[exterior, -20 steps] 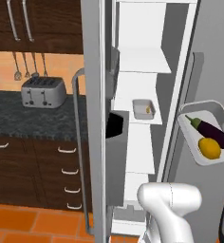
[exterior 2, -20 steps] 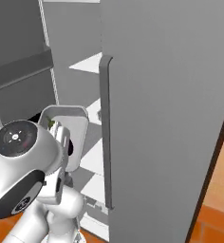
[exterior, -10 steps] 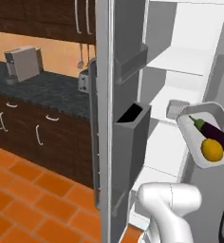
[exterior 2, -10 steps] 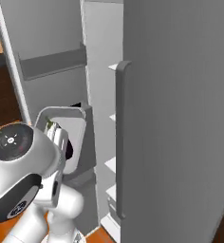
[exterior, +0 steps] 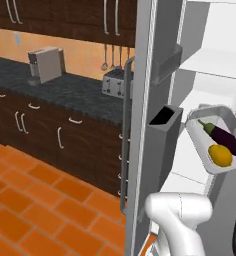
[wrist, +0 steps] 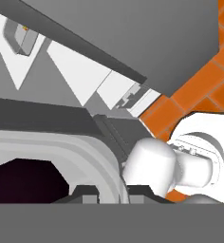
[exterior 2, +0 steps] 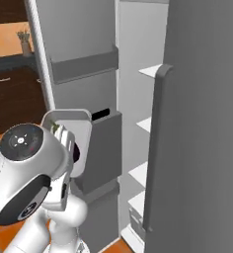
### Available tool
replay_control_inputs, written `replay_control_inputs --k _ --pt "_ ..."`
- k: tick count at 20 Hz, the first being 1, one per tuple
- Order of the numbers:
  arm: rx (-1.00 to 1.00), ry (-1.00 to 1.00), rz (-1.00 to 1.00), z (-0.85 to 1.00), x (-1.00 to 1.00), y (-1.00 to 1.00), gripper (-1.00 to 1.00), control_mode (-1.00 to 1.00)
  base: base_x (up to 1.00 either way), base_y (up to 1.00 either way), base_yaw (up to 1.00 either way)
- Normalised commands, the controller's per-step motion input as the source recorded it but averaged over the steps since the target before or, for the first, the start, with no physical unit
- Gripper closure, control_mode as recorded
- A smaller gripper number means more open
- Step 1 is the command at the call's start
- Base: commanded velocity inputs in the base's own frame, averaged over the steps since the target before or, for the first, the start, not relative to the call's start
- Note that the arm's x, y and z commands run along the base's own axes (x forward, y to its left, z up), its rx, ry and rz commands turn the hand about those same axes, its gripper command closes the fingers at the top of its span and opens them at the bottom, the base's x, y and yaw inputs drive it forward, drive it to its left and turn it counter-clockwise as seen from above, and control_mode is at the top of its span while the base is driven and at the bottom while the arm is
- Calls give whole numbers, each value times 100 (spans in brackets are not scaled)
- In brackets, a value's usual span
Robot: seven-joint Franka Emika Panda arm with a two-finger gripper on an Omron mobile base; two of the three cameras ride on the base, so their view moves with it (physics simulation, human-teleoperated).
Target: Take the meat container that has the shrimp and place it on the second highest rack of the freezer. Then take the vegetable container that has the eggplant and lemon and place it on the highest rack of the freezer.
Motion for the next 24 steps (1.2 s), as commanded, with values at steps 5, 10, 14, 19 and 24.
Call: replay_control_inputs --k 5,10,14,19,24 --pt "0 0 0 0 0 0 100 100 26 58 -57" --pt "0 0 -6 1 0 7 100 -100 4 29 -30" --pt "0 -4 -32 25 0 32 100 -100 0 0 0" --pt "5 -1 -20 33 0 16 100 -100 0 0 0" --pt "3 -7 -14 34 9 3 100 -100 0 0 0"
